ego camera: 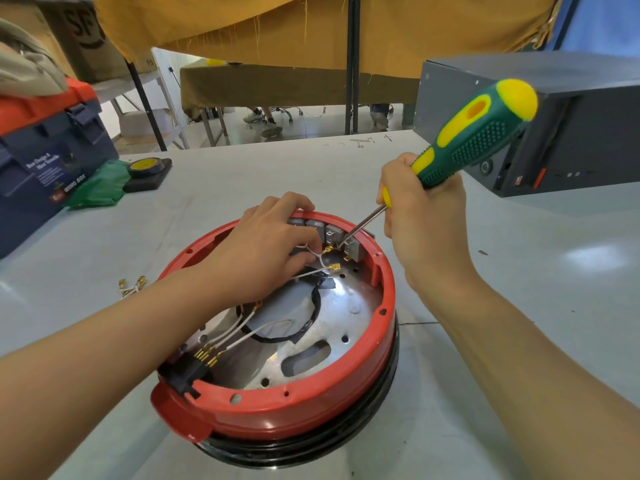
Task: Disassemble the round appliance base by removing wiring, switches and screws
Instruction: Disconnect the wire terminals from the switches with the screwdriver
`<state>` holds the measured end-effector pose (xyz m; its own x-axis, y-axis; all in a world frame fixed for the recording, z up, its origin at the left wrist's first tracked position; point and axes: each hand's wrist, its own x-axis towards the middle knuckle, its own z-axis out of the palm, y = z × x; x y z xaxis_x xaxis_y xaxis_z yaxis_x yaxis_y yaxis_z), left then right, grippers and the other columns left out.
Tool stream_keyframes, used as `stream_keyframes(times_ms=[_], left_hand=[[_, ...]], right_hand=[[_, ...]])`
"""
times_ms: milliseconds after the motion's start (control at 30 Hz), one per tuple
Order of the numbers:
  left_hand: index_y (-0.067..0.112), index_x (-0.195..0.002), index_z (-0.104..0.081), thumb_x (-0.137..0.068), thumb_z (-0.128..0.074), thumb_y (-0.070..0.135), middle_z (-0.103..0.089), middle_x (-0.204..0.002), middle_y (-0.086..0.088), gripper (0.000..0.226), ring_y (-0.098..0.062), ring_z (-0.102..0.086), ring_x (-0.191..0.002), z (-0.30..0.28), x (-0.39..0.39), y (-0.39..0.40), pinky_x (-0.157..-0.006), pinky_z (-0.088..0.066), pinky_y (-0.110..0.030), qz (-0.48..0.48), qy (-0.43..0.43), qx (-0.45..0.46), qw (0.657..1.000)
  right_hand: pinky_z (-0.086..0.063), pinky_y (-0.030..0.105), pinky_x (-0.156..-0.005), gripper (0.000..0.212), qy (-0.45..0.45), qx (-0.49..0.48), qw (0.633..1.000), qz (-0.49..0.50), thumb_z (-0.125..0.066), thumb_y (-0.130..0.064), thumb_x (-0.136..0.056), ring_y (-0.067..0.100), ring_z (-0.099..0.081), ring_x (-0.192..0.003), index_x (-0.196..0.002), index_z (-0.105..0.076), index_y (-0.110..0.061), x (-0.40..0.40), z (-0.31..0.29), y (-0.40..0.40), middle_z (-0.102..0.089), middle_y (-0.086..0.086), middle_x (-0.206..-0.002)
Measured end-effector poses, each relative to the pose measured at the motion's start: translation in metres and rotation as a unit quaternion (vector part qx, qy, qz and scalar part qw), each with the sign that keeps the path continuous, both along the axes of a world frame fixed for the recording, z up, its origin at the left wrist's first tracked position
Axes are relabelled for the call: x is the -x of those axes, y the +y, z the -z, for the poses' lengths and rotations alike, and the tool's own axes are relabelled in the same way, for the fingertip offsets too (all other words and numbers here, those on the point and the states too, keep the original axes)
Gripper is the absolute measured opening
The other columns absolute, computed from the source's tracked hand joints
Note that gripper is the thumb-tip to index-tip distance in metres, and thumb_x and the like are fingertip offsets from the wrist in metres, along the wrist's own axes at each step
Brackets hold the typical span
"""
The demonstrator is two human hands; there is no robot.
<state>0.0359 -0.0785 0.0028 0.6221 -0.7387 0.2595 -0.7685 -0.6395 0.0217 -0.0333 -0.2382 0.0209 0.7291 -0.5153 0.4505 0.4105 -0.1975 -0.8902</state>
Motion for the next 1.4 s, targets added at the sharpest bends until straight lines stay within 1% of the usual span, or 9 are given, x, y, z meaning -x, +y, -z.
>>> stream_keyframes(times_ms=[200,333,467,700,900,1100,1200,1300,1400], left_hand=[[0.029,-0.097,-0.068,-0.09,-0.057,0.034,-0.035,-0.141,0.0,0.014,-0.021,-0.037,-0.12,0.001,0.0,0.001,-0.1,-0.033,-0.037,0.003,0.0,0.0,1.0],[0.029,-0.095,-0.068,-0.089,-0.057,0.034,-0.035,-0.141,0.0,0.014,-0.022,-0.039,-0.119,0.001,0.001,0.001,-0.098,-0.034,-0.036,0.004,0.005,0.005,1.0],[0.028,-0.094,-0.068,-0.09,-0.058,0.033,-0.036,-0.141,-0.001,0.013,-0.022,-0.04,-0.118,0.001,0.002,0.001,-0.097,-0.034,-0.036,0.007,0.008,0.009,1.0],[0.028,-0.094,-0.069,-0.09,-0.057,0.034,-0.036,-0.141,0.001,0.013,-0.02,-0.039,-0.12,-0.003,0.001,0.002,-0.101,-0.034,-0.036,0.008,0.039,0.025,0.999],[0.029,-0.091,-0.07,-0.088,-0.06,0.032,-0.038,-0.139,0.004,0.012,-0.016,-0.036,-0.124,-0.007,0.002,0.005,-0.103,-0.034,-0.037,0.012,0.065,0.066,0.996],[0.026,-0.089,-0.073,-0.086,-0.064,0.026,-0.059,-0.113,0.007,0.009,-0.014,-0.045,-0.109,-0.011,-0.002,0.011,-0.09,-0.033,-0.023,0.033,0.074,0.129,0.988],[0.021,-0.088,-0.074,-0.085,-0.066,0.023,-0.067,-0.099,0.005,0.008,-0.018,-0.053,-0.102,-0.013,-0.003,0.011,-0.089,-0.041,-0.032,0.05,0.089,0.156,0.983],[0.021,-0.088,-0.074,-0.085,-0.067,0.024,-0.066,-0.098,0.005,0.008,-0.015,-0.054,-0.098,-0.013,-0.002,0.011,-0.088,-0.043,-0.035,0.064,0.099,0.136,0.984],[0.023,-0.088,-0.074,-0.084,-0.067,0.027,-0.062,-0.1,0.008,0.009,-0.012,-0.051,-0.098,-0.013,0.0,0.012,-0.088,-0.042,-0.031,0.075,0.101,0.102,0.987]], right_hand=[[-0.027,0.023,-0.042,0.024,0.029,-0.014,0.999,-0.002,-0.047,-0.025,-0.068,0.01,-0.03,-0.04,-0.053,-0.038,-0.009,0.0,0.004,0.005,-0.032,-0.008,-0.04],[-0.03,0.025,-0.044,0.034,-0.024,0.03,0.999,0.007,-0.048,-0.022,-0.072,0.013,-0.034,-0.046,-0.059,-0.038,0.008,0.004,0.0,0.006,-0.034,0.014,-0.05],[-0.029,0.017,-0.043,0.029,-0.046,0.044,0.998,-0.012,-0.048,-0.017,-0.075,0.01,-0.033,-0.045,-0.055,-0.038,0.0,0.007,0.001,-0.001,-0.033,0.013,-0.049],[-0.027,0.014,-0.043,0.027,-0.115,-0.058,0.991,-0.03,-0.047,-0.013,-0.078,0.004,-0.034,-0.044,-0.052,-0.04,-0.016,0.009,0.0,-0.014,-0.038,-0.012,-0.046],[-0.036,0.011,-0.046,0.024,-0.081,0.02,0.996,-0.013,-0.05,-0.027,-0.088,0.003,-0.044,-0.044,-0.07,-0.048,-0.012,0.006,0.01,-0.011,-0.045,-0.009,-0.045],[-0.05,0.017,-0.058,0.008,-0.036,0.075,0.994,-0.077,-0.061,-0.032,-0.087,0.005,-0.061,-0.062,-0.083,-0.058,-0.026,-0.003,0.025,-0.011,-0.063,-0.009,-0.068],[-0.054,0.026,-0.067,0.006,-0.026,0.072,0.991,-0.11,-0.067,-0.029,-0.085,0.017,-0.064,-0.073,-0.086,-0.063,-0.026,-0.007,0.033,-0.013,-0.064,-0.006,-0.074],[-0.051,0.022,-0.068,0.007,-0.022,0.081,0.988,-0.127,-0.069,-0.028,-0.085,0.012,-0.063,-0.073,-0.09,-0.064,-0.025,-0.008,0.039,-0.012,-0.063,-0.007,-0.074],[-0.053,0.027,-0.07,0.012,-0.024,0.099,0.986,-0.13,-0.068,-0.028,-0.086,0.02,-0.064,-0.076,-0.094,-0.063,-0.021,-0.007,0.041,-0.011,-0.064,0.001,-0.078]])
